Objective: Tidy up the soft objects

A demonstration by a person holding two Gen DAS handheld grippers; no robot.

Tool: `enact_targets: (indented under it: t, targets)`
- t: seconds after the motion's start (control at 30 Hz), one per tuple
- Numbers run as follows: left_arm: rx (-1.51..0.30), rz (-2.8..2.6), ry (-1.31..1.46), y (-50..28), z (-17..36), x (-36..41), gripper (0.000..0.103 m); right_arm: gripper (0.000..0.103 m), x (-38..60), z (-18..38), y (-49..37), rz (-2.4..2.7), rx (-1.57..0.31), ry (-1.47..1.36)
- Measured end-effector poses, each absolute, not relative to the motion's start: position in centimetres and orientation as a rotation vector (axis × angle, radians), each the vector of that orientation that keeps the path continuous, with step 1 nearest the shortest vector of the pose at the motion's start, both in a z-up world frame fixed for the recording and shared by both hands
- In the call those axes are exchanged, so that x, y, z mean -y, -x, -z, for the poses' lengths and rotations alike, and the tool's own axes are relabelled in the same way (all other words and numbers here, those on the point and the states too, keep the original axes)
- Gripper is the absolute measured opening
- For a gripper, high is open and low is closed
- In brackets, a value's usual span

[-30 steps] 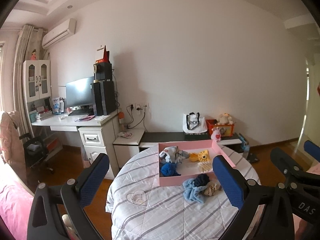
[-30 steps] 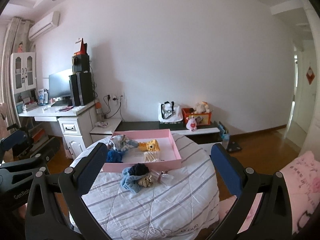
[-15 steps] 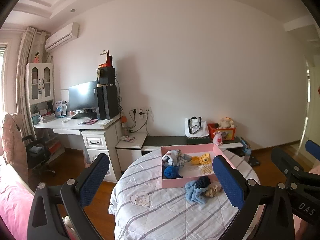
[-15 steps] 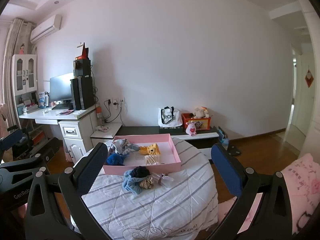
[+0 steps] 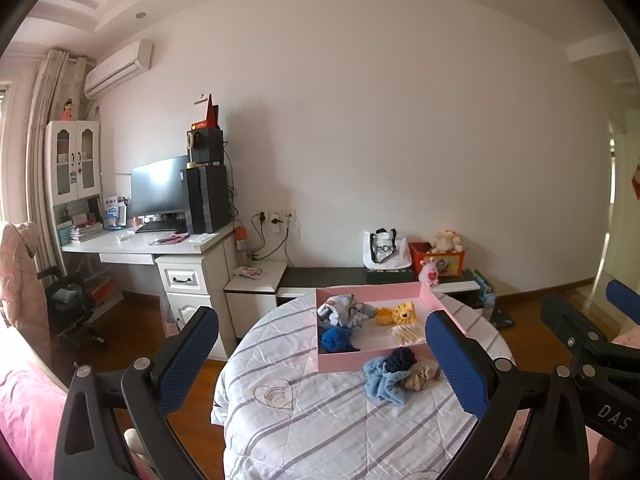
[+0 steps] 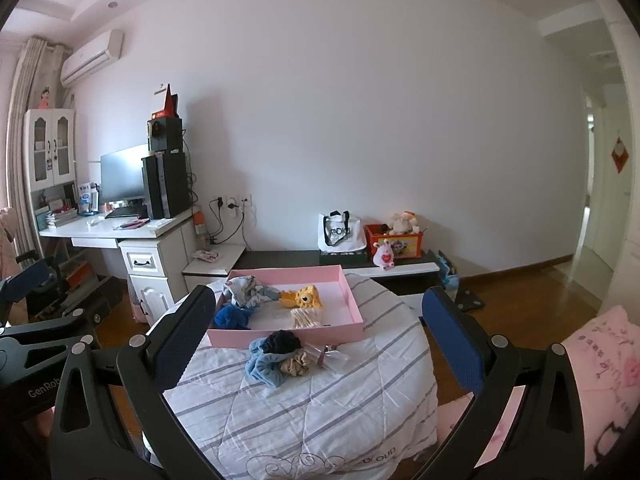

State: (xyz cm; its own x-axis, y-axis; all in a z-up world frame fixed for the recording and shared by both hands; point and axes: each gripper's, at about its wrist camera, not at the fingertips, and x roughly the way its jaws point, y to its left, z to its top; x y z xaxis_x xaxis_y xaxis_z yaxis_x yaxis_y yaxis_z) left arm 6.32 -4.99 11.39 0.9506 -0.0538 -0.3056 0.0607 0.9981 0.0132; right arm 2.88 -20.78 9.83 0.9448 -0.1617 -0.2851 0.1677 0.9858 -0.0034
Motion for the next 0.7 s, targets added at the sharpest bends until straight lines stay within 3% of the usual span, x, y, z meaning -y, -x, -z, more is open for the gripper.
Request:
enact_targets:
  t: [0.7]
  targets:
    - [-0.362, 0.072, -0.035, -8.2, -10.5, 5.9, 0.102, 0.103, 22.0, -8.4, -4.5, 0.166, -0.343, -0.044]
